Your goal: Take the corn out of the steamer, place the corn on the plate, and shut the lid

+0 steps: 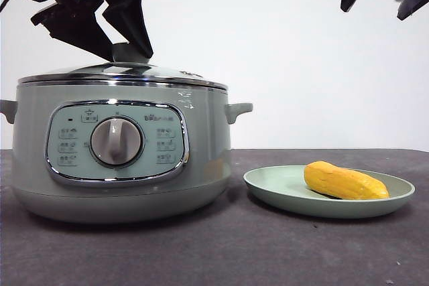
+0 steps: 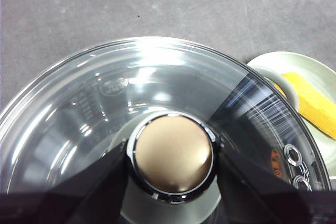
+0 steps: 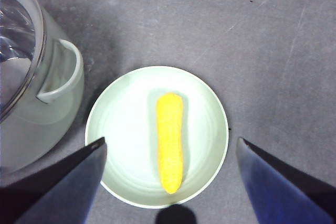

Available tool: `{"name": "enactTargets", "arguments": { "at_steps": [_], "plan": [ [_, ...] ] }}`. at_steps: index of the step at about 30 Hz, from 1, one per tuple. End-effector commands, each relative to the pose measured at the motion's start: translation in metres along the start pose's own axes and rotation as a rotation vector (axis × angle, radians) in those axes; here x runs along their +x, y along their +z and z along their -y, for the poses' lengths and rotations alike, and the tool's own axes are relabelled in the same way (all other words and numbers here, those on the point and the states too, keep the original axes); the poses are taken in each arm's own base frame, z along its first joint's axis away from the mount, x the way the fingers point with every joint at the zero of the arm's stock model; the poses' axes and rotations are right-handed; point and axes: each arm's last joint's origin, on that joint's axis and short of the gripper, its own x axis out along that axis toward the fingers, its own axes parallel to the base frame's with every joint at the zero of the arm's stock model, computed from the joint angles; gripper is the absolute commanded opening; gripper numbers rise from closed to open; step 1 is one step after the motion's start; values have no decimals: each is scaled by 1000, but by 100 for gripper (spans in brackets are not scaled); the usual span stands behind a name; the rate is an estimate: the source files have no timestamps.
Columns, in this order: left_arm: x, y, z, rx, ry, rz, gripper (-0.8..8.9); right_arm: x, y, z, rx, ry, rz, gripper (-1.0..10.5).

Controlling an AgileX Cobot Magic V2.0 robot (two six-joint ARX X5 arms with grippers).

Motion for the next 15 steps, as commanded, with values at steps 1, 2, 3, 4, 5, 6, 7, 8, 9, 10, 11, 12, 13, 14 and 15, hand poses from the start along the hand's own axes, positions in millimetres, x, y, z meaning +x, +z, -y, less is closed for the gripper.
{"name": "enactTargets", "arguments": {
  "at_steps": [1, 2, 3, 4, 5, 6, 7, 8, 9, 10, 11, 12, 13, 14, 15],
  "plan": [
    [2, 0, 1, 3, -4, -15, -8, 2, -1, 0, 8, -4, -7, 409],
    [2, -1, 1, 2, -3, -27, -8, 2, -1, 0, 8, -4, -6, 409],
    [2, -2, 1, 2, -2, -36, 1, 2, -1, 0, 8, -4, -7, 409],
    [2, -3, 1, 2, -1, -46, 1, 2, -1, 0, 8, -4, -7, 409],
    [2, -3, 1, 1, 0, -52, 8, 1, -1, 0, 8, -4, -6, 409],
    [2, -4, 1, 1, 0, -55, 43, 2, -1, 0, 8, -3, -7, 409],
    [2, -4, 1, 1, 0, -56, 108, 2, -1, 0, 8, -3, -7, 409],
    [2, -4, 1, 1, 0, -56, 209, 2, -1, 0, 8, -3, -6, 409],
    [2, -3, 0, 0, 0, -54, 300, 2, -1, 0, 8, -3, -7, 409],
    [2, -3, 0, 0, 1, -52, 393, 1, -1, 0, 8, -3, -6, 409],
    [2, -3, 0, -1, 2, -47, 450, 2, -1, 0, 8, -3, -7, 409],
    [2, -2, 0, 0, 3, -43, 461, 1, -1, 0, 8, -3, -6, 409],
    [2, -2, 0, 0, 6, -36, 463, 2, -1, 0, 8, -3, -7, 409],
    [2, -1, 0, 0, 9, -28, 463, 2, -1, 0, 8, -3, -7, 409],
    [1, 0, 0, 1, 16, -22, 463, 2, -1, 0, 8, -3, -7, 409]
  ]
}}
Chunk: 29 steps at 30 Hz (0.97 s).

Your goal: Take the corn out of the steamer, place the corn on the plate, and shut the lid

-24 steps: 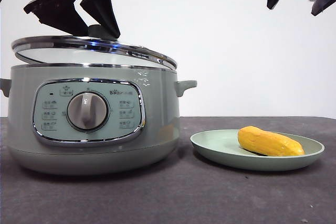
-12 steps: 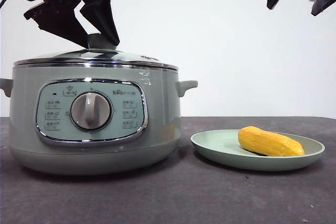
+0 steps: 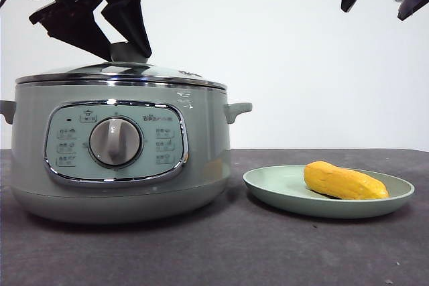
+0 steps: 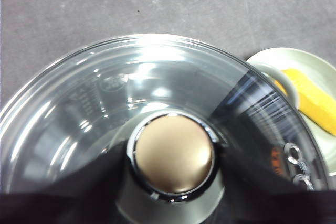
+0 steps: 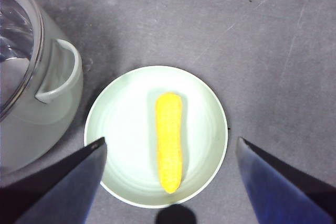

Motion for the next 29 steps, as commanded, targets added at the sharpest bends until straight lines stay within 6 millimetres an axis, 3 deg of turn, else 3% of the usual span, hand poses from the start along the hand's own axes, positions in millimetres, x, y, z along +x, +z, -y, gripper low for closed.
{"name": "enactTargets", "arguments": {
  "at_steps": [1, 6, 11, 14, 17, 19, 24, 29],
  "plan": [
    [1, 0, -1, 4, 19, 6, 463, 1, -1, 0, 8, -3, -5, 409],
    [-18, 4, 2, 8, -1, 59, 463, 1, -1, 0, 9, -2, -4, 408],
    [-56, 2, 8, 22, -58, 106, 409, -1, -2, 0, -25, 4, -7, 404],
    [-82, -4, 9, 49, -65, 110, 261, -7, -3, 1, -43, 7, 11, 294],
    [-104, -12, 9, 111, -59, 105, -31, -18, -4, 2, -54, 12, 57, 92],
    [-114, -16, 8, 122, -42, 108, -8, -28, -6, 3, -48, 17, 107, 23],
    [-134, -25, 5, 120, 51, 153, -8, -44, -24, 5, -35, 43, 267, 5],
    [-137, -61, 0, 118, 64, 265, -8, -35, -76, 9, 19, 68, 386, -10]
  ]
}}
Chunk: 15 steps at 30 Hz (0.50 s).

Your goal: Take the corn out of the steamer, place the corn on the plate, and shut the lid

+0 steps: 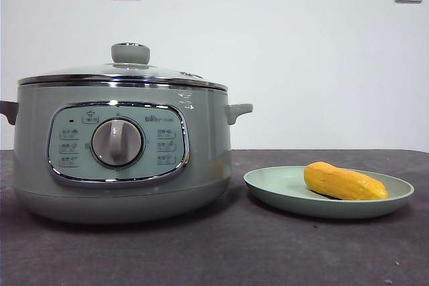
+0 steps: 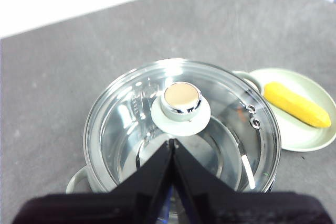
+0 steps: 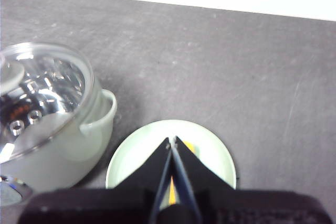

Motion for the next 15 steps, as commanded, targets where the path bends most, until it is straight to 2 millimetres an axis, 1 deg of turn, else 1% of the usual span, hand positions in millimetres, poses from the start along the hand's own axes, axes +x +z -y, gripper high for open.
{"name": "enactTargets", "arguments": {
  "at_steps": [1, 2, 3, 6, 11, 15],
  "plan": [
    [0, -26, 0, 13, 1, 31, -8, 2, -29, 1, 44, 3, 20, -10],
    [0, -38, 0, 12, 0, 49, -8, 1, -39, 2, 63, 6, 40, -10],
    [0, -45, 0, 11, 0, 65, -8, 1, -46, 3, 75, 7, 52, -10],
    [-1, -59, -1, 8, -1, 107, -8, 1, -56, 4, 94, -1, 50, -1],
    [0, -60, -1, 5, 0, 101, -3, 3, -56, 6, 150, -96, 56, 1],
    [3, -61, 0, 7, -3, 69, -3, 2, -58, 7, 146, -107, 40, 1]
  ]
}}
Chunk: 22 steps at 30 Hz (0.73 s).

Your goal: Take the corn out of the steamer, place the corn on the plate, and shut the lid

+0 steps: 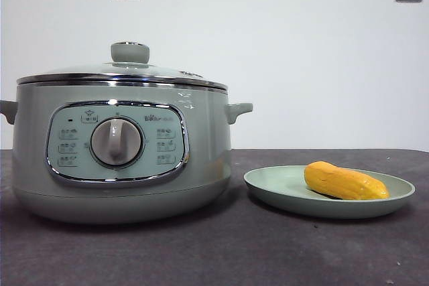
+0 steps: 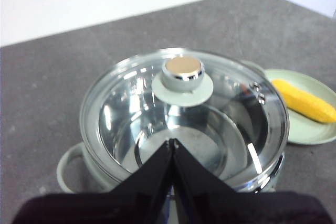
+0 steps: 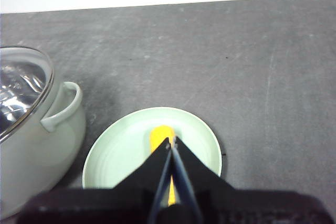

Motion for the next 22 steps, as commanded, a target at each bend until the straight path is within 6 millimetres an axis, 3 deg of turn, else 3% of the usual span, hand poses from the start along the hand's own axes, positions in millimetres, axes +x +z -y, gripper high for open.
{"name": "enactTargets", "arguments": {
  "at_steps": [1, 14, 22],
  "plan": [
    [3, -2, 1, 11, -7, -16, -3, 1, -3, 1, 17, -7, -12, 1],
    [6, -5, 0, 69, 8, -62, -3, 0, -5, 1, 11, -13, -35, 1],
    [-45, -15, -9, 69, 114, 96, -3, 0, -5, 1, 11, -13, -36, 1]
  ]
}}
